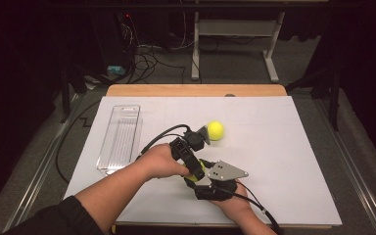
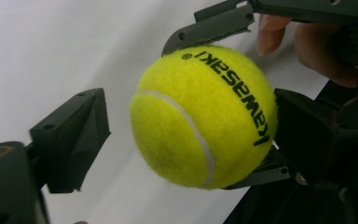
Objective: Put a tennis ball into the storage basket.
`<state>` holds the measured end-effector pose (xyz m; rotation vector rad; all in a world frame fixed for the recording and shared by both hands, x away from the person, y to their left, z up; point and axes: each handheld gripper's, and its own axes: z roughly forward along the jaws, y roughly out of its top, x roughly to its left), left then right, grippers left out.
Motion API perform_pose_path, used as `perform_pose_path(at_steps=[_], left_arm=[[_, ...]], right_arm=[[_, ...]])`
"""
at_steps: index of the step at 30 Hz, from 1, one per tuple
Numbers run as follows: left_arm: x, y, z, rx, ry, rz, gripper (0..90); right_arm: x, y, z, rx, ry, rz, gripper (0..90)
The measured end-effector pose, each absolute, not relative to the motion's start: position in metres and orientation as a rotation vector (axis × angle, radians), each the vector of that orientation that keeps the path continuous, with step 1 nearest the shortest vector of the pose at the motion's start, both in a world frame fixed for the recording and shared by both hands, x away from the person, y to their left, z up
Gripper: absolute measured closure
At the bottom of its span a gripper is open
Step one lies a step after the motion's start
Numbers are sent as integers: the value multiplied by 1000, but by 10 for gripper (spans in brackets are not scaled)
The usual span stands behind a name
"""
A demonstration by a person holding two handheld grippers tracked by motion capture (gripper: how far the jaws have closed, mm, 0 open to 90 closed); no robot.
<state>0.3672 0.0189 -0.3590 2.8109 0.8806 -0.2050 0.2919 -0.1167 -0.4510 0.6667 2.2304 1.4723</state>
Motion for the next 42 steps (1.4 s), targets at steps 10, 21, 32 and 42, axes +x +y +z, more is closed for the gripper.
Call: perform_pose_path(at_steps=[10, 21, 32, 42], left_arm=[[367, 17, -360, 2814, 864, -233, 257], [366, 16, -358, 2807, 873, -204, 267], [371, 25, -356, 2813, 916, -168, 269], [382, 50, -352, 2818, 1006, -133, 269]], right_arm=[[291, -117, -452, 699, 2225, 1476, 272], [294, -118, -453, 694, 2209, 1501, 236], [293, -120, -454, 711, 2215, 1457, 0], [293, -153, -452, 754, 2177, 1415, 0]])
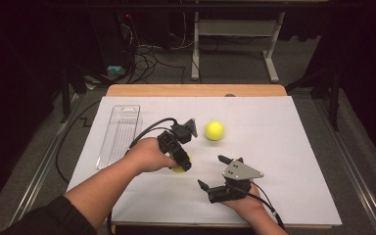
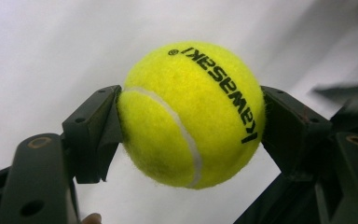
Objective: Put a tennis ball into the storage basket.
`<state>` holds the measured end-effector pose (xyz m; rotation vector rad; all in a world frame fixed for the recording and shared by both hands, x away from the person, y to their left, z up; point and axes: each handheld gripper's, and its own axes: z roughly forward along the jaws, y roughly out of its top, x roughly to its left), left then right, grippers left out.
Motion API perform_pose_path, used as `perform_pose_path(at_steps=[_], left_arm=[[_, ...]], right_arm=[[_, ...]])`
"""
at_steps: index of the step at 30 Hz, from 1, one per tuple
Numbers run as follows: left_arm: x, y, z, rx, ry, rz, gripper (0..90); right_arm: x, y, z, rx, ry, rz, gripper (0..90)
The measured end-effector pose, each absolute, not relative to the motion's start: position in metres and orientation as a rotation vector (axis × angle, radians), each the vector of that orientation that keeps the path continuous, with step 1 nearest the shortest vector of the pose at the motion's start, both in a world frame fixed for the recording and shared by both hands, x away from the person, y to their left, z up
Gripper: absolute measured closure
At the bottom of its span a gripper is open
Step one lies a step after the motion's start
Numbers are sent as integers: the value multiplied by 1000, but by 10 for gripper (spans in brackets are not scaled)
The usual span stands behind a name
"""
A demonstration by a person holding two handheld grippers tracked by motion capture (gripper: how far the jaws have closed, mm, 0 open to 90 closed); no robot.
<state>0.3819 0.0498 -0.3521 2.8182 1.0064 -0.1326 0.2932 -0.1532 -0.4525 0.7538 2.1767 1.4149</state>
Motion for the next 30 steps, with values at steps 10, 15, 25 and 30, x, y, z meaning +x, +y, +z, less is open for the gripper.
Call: perform_pose_path(at_steps=[10, 15, 25, 30], left_arm=[[394, 87, -347, 2799, 1130, -91, 269], [400, 108, -344, 2791, 1192, -69, 270], [412, 156, -334, 2752, 1336, -17, 269], [419, 178, -331, 2721, 1415, 0, 269]], right_arm=[[303, -204, -456, 886, 2073, 1337, 0], [305, -222, -457, 919, 2045, 1307, 0], [299, -256, -457, 988, 1996, 1273, 0], [294, -269, -458, 1006, 1984, 1261, 0]])
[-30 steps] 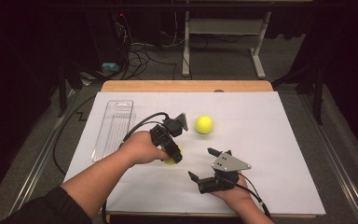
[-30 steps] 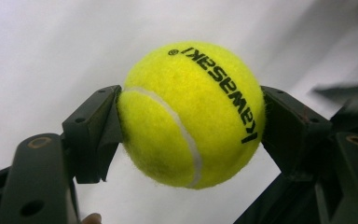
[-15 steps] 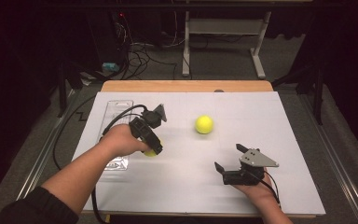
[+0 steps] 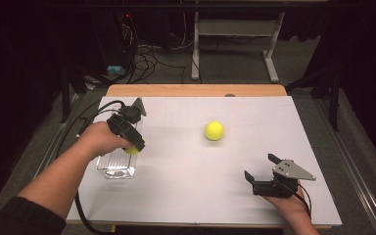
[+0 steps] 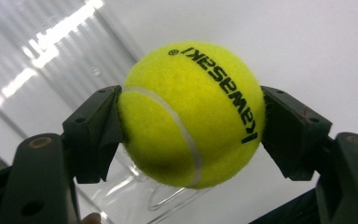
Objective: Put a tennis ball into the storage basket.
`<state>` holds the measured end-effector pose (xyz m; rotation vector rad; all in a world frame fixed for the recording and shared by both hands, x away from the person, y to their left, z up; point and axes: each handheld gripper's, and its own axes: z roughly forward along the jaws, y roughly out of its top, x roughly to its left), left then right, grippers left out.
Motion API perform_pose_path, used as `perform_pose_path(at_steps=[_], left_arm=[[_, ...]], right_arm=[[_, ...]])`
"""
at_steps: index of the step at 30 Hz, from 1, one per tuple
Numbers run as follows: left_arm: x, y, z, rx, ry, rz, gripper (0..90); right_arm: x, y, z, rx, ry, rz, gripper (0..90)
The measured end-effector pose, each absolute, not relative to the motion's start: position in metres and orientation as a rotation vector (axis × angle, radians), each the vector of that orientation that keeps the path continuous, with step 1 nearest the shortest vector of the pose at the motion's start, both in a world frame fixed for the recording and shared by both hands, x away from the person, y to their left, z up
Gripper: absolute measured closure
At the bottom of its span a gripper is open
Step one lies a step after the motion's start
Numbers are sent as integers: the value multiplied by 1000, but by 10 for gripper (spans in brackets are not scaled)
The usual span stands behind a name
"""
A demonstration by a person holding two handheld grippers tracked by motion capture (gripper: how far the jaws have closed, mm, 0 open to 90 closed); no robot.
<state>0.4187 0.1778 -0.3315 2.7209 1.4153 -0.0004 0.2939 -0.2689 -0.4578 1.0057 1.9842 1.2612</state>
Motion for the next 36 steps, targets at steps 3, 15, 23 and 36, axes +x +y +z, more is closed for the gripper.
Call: perform_pose_path(at_steps=[3, 15, 23, 36], left_arm=[[423, 188, -330, 2708, 1455, 6, 269], [443, 217, -325, 2661, 1597, 39, 270], [461, 219, -329, 2662, 1644, 39, 269], [488, 213, -349, 2643, 1692, 104, 139]], right_arm=[[292, -275, -459, 1010, 1979, 1254, 0], [286, -288, -460, 1019, 1973, 1251, 0], [286, -286, -460, 1017, 1978, 1260, 0], [286, -284, -461, 1018, 1984, 1268, 0]])
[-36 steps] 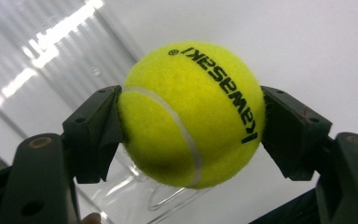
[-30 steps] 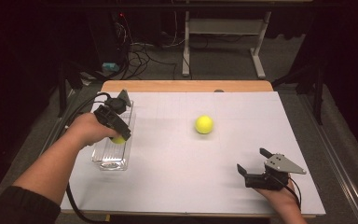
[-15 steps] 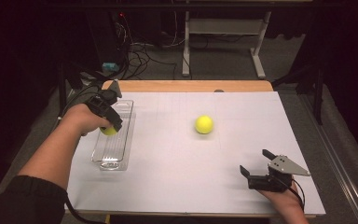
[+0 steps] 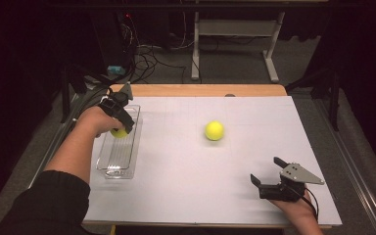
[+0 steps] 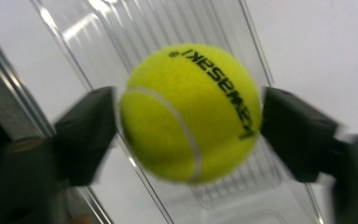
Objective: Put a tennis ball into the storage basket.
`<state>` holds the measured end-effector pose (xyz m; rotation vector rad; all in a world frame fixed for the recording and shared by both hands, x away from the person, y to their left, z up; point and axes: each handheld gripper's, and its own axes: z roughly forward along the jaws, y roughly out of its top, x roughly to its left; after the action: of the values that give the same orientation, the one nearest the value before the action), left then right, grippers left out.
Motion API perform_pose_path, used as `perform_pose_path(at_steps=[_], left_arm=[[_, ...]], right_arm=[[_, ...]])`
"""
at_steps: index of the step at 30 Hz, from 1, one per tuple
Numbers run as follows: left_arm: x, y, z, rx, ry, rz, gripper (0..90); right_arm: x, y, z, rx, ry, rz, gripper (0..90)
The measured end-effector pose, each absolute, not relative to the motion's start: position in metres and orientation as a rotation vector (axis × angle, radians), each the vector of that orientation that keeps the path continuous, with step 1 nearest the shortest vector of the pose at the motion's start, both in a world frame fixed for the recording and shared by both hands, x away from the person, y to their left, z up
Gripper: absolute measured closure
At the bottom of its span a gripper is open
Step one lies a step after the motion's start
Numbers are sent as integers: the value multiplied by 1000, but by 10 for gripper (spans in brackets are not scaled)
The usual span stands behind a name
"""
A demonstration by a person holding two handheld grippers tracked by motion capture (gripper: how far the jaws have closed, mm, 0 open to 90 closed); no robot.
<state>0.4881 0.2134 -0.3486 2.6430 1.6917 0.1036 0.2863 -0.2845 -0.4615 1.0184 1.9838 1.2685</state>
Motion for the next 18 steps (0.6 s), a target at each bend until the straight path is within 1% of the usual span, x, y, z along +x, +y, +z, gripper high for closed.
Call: perform_pose_path(at_steps=[1, 2, 3, 10, 15, 16, 18], left_arm=[[488, 213, -348, 2643, 1689, 88, 67], [487, 211, -347, 2649, 1684, 84, 25], [485, 210, -346, 2653, 1673, 85, 6], [468, 194, -342, 2677, 1597, 55, 6], [452, 177, -342, 2710, 1524, 57, 6], [449, 173, -342, 2721, 1504, 55, 6], [443, 166, -343, 2736, 1473, 51, 6]], right_arm=[[286, -284, -461, 1018, 1983, 1270, 0], [287, -284, -461, 1015, 1983, 1274, 0], [287, -283, -462, 1012, 1981, 1280, 0], [298, -271, -460, 1039, 1992, 1297, 0], [318, -252, -460, 1030, 2032, 1246, 0], [328, -245, -460, 1028, 2039, 1231, 0], [334, -241, -460, 1030, 2042, 1223, 0]])
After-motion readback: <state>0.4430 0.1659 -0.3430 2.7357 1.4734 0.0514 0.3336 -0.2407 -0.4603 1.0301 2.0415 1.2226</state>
